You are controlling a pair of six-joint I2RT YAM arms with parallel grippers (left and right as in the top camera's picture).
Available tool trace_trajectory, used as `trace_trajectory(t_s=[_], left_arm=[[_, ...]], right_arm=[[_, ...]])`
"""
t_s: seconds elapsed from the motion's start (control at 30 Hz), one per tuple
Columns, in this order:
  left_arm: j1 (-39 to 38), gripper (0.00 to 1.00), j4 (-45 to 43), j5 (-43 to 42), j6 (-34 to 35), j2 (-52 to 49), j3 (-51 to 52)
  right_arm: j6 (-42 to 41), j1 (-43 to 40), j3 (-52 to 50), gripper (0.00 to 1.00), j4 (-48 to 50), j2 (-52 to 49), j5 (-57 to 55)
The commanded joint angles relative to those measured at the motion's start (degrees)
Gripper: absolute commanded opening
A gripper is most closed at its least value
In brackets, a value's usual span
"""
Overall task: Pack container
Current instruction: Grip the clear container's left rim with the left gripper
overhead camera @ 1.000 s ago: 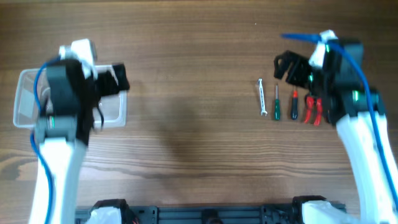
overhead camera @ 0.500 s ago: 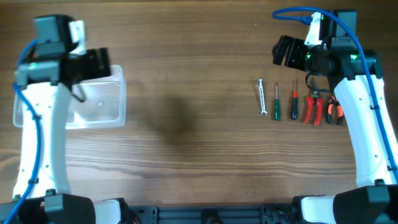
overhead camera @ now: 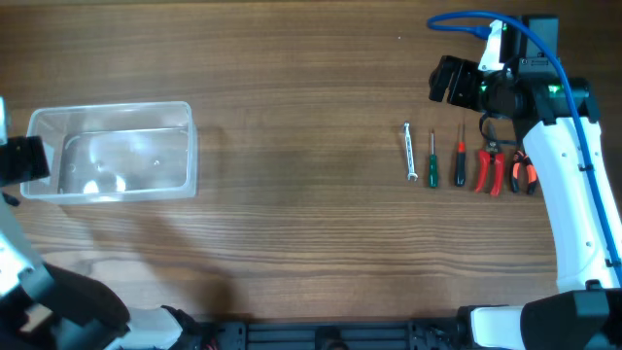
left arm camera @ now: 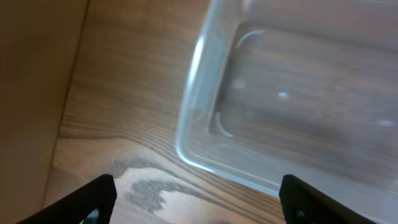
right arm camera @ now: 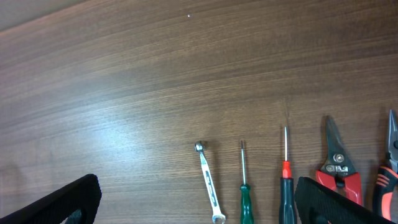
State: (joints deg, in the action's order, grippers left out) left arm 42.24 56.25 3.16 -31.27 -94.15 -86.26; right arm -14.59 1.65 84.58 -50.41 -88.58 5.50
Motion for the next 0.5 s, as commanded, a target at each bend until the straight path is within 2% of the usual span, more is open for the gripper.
trace_trajectory(t_s=[0.0, 0.2, 0.4, 0.47], left_arm=[[2.6, 0.86, -2.0, -2.9, -3.1, -5.2, -1.0], [2.5, 0.85, -7.9, -3.6, -3.2, -13.2, -1.0], [2.5, 0.86, -17.2, -6.4, -4.0, -15.7, -1.0], [2.5, 0.8, -18.4, -9.6, -6.5, -16.3, -1.0]], right_arm=[[1.1, -0.2, 1.2, 1.0, -0.5, -0.5, -1.2], [1.1, -0.2, 1.2, 1.0, -2.6, -0.5, -1.2], [0.9, -0.2, 1.2, 1.0, -4.1, -0.5, -1.2], [0.9, -0.2, 1.2, 1.0, -4.6, -0.5, -1.2]])
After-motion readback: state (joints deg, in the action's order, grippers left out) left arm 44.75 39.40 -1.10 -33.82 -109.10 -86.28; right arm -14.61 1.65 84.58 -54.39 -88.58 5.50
